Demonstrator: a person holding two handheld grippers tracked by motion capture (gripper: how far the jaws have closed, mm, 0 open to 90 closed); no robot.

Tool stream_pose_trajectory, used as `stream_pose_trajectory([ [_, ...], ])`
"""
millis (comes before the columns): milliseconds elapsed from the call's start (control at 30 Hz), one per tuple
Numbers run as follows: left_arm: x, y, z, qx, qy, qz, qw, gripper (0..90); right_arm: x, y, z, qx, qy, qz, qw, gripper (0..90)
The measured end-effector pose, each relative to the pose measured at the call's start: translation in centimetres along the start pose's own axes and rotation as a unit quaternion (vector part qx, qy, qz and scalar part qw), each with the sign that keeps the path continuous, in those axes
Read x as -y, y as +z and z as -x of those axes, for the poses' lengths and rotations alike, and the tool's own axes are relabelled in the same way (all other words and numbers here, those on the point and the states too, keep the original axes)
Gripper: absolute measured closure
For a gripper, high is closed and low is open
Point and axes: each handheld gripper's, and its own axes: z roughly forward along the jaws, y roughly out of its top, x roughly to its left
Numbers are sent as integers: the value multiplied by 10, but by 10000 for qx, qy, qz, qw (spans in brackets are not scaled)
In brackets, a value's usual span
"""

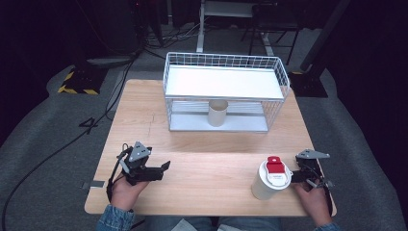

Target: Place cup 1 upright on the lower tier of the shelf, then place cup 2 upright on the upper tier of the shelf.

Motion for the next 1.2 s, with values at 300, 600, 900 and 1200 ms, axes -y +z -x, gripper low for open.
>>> stream_pose_trajectory([
  [300, 20, 3, -14, -125, -173, -342, 9992, 141, 0, 0, 0, -1, 0, -2, 10000, 1],
  [600, 36, 13, -26, -339, -396, -717, 9961, 139, 0, 0, 0, -1, -6, -9, 10000, 2],
  [900, 49, 25, -27, -598, -311, -1064, 9920, 130, 0, 0, 0, 1, -7, -11, 10000, 1],
  [1200, 55, 26, -29, -652, -278, -908, 9933, 79, 1, -2, 0, 7, -16, -7, 10000, 4],
])
